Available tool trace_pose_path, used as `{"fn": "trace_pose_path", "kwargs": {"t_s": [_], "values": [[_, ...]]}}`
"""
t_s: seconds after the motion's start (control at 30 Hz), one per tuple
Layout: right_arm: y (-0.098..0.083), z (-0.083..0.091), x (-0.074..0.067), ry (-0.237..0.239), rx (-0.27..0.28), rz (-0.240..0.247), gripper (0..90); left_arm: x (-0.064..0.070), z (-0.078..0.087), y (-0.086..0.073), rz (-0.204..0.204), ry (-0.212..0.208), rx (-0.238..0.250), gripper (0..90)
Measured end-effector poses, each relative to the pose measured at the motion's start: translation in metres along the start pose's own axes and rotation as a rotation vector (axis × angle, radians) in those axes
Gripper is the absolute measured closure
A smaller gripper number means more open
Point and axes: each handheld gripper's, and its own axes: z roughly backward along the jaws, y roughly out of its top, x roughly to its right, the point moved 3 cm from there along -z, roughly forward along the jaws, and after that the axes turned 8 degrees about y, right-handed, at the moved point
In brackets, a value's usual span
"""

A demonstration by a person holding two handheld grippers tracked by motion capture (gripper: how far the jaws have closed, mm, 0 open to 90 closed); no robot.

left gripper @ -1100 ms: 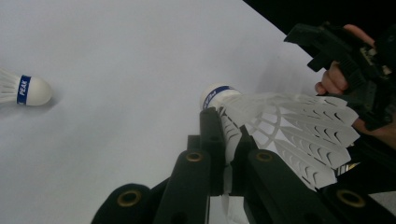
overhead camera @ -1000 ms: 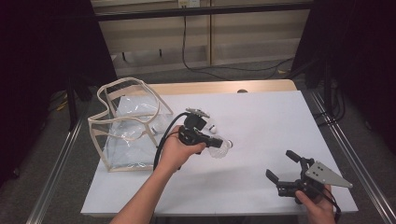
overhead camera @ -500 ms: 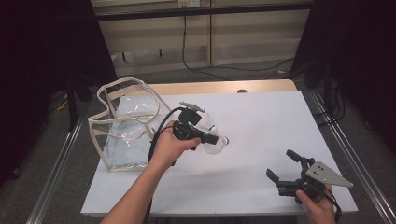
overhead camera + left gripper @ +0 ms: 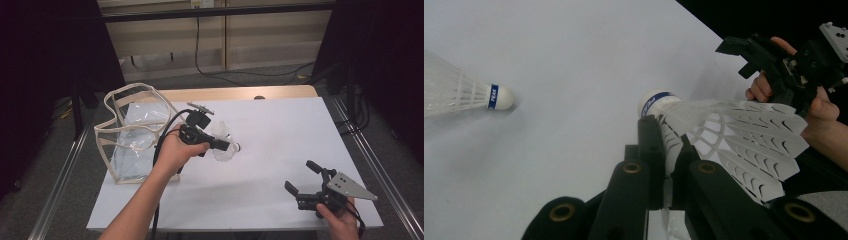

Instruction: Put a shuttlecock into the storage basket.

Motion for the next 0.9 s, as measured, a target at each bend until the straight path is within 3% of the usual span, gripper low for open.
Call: {"fn": "trace_pose_path", "kwargs": {"t_s": [0.27, 0.5, 0.9], "values": [[0.000, 0.001, 0.002, -0.006, 0.001, 0.001, 0.5, -0.001, 0.006, 0.004, -0.008, -0.002, -0.006, 89.7], [0.000, 0.001, 0.001, -0.006, 0.001, 0.001, 0.5, -0.003, 0.011, 0.006, 0.021, -0.019, -0.001, 89.7], [0.000, 0.001, 0.001, -0.005, 0.000, 0.000, 0.5, -0.010, 0.023, 0.010, 0.024, 0.000, -0.005, 89.7]]}}
